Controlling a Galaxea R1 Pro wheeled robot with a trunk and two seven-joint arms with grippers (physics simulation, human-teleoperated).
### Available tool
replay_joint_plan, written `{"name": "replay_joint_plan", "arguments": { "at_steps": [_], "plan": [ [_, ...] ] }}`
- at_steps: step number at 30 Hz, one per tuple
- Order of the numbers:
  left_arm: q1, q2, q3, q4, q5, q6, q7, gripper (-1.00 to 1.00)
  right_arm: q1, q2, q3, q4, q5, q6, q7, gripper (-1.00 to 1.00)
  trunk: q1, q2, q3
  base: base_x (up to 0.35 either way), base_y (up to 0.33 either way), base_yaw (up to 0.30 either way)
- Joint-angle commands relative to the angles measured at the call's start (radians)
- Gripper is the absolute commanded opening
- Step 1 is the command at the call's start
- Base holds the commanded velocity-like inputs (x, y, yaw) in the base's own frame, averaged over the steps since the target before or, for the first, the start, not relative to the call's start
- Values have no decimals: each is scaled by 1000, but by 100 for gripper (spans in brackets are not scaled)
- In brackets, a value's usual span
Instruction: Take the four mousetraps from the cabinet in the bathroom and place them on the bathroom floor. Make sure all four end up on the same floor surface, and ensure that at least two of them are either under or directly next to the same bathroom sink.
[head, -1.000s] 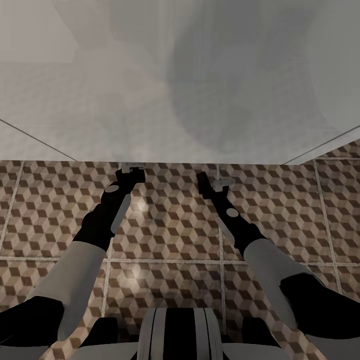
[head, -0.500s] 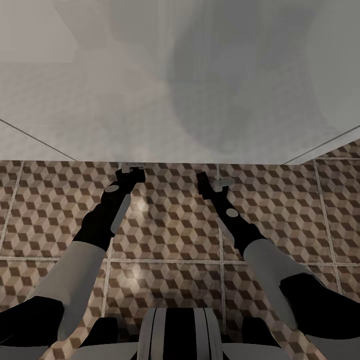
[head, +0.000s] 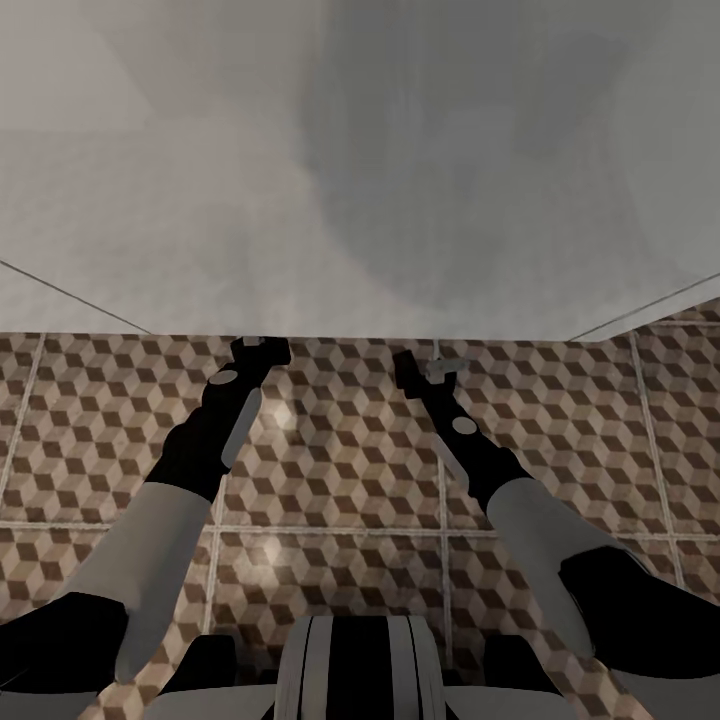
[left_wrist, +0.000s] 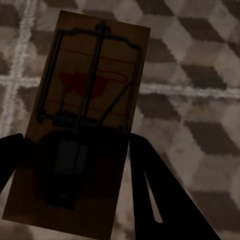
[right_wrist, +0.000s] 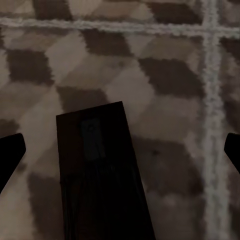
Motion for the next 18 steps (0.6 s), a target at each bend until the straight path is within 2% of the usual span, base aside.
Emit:
{"name": "replay_joint_plan", "arguments": {
  "at_steps": [1, 18],
  "plan": [
    [0, 1, -3, -2, 7, 4, 9, -100, -1, -1, 8, 1, -10, -4, -5, 100, 0, 0, 0, 8, 0, 0],
    [0, 1, -2, 0, 7, 4, 9, -100, -1, -1, 8, 1, -10, -4, -5, 100, 0, 0, 0, 1, 0, 0]
  ]
}}
